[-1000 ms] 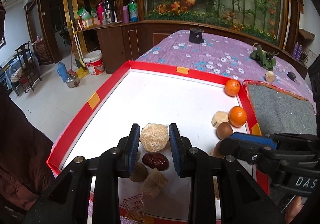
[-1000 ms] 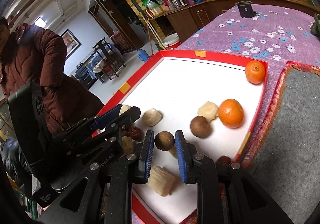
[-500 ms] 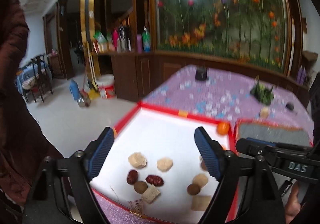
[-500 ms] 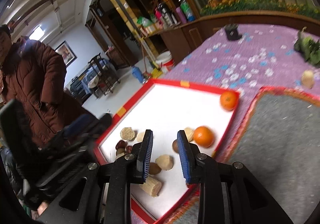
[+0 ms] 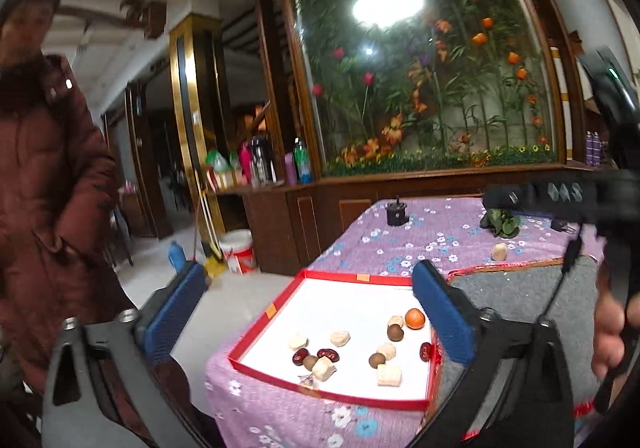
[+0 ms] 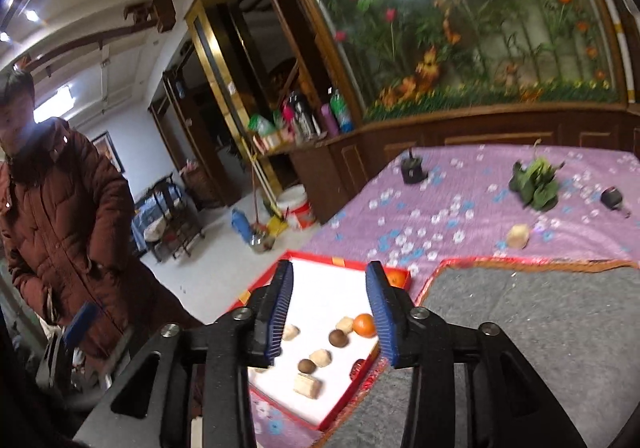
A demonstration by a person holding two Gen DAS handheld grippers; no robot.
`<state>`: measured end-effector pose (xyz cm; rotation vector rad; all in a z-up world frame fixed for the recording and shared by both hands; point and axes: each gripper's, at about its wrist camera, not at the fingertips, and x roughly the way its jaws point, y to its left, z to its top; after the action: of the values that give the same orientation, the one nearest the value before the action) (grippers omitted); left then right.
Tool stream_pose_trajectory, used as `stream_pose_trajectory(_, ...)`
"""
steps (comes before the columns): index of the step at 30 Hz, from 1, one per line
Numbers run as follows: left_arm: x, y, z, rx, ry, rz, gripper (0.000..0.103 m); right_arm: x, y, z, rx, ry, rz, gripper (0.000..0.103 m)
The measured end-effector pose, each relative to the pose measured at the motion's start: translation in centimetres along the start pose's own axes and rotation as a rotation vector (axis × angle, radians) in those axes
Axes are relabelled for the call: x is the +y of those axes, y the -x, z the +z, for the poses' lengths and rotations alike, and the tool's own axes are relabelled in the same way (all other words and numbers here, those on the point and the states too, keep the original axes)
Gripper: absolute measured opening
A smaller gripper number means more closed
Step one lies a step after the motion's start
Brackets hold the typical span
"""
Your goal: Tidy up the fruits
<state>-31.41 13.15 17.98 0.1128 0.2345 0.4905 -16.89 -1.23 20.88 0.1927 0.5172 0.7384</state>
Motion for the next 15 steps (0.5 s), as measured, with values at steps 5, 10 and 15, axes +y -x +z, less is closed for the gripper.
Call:
stream_pose_trajectory(5, 1.7, 3.6, 0.8, -0.083, 0.041, 0.007, 0.103, 1.9, 3.3, 0.4, -0.066, -0.004, -0.01, 0.058)
stream_pose_trajectory(10, 4.4, 5.4, 0.9, -0.099, 0.118, 0.014, 0.103, 3.7, 6.4, 0.5, -0.138, 0.026, -0.012, 0.071)
stream_pose_trajectory(15, 5.5, 4.3, 0.6, -0.061, 0.152, 0.066, 0.103, 3.7, 7.9, 0.5, -0.171, 0.057, -0.005, 0.081)
